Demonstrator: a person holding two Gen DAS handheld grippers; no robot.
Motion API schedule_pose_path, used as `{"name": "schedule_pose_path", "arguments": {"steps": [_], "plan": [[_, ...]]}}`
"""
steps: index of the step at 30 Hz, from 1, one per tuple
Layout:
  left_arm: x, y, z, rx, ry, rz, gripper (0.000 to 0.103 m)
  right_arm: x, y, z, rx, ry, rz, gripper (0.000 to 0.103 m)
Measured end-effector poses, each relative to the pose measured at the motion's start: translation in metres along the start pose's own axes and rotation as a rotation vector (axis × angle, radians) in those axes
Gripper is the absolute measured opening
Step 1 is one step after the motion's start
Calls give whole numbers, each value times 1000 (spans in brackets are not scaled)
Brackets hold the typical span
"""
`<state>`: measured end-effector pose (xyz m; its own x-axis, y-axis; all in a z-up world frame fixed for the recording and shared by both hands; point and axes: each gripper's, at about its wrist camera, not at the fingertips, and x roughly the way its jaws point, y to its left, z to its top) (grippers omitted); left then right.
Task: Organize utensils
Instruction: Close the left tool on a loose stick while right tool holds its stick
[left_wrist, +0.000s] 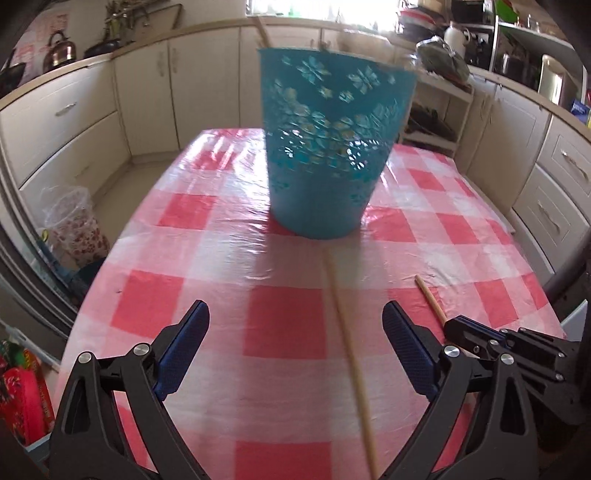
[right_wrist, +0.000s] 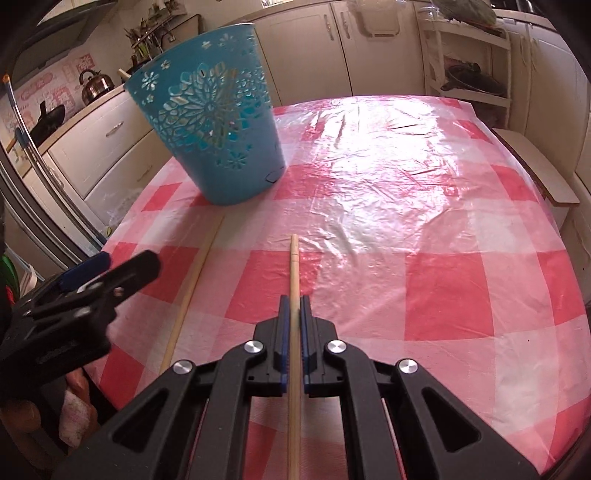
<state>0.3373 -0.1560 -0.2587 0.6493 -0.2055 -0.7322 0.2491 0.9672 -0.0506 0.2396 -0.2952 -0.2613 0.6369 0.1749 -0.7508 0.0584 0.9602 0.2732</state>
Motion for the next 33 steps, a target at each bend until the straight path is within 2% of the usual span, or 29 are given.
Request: {"name": "schedule_pose_path", "arguments": {"steps": [1,3,7,9,10,12,14,20,22,24,25,26,27,29,33], "plan": [[5,-4,1,6,15,2,91,-1,-4,-1,9,-3,7,6],[17,-8,4,11,52,10,81,-1,-7,-1,21,-7,23,6],[30,-11,4,7,97,8,68,-1,-12,-2,35,-13,46,6],[34,-14,3,20,113,3,55,-1,-13,-1,36,-14,52,6],[35,-16,3,27,110,7,52,-1,-13,-1,38,-13,55,6],[35,-20,2,54,103,9,26,-1,-13,0,38,-13,58,6],[34,-18,2,63,114,-15,7,0,-12,0,31,-13,53,6],[28,1,0,20,132,-45,6,0,-10,1,19,-10,52,8],[29,4,2,17,146,-51,6,0,-9,1,20,-10,59,11],[31,6,5,29,159,-49,7,0,-5,1,10,-13,70,21],[32,6,6,37,164,-49,8,0,-3,1,0,-15,68,22],[33,5,8,46,168,-41,10,0,-1,0,-14,-18,59,22],[34,5,9,52,171,-30,18,0,1,0,-23,-20,53,22],[36,3,11,65,169,-16,25,1,0,0,-24,-23,51,22],[40,-4,14,99,163,6,23,2,4,0,-44,-33,23,20]]}}
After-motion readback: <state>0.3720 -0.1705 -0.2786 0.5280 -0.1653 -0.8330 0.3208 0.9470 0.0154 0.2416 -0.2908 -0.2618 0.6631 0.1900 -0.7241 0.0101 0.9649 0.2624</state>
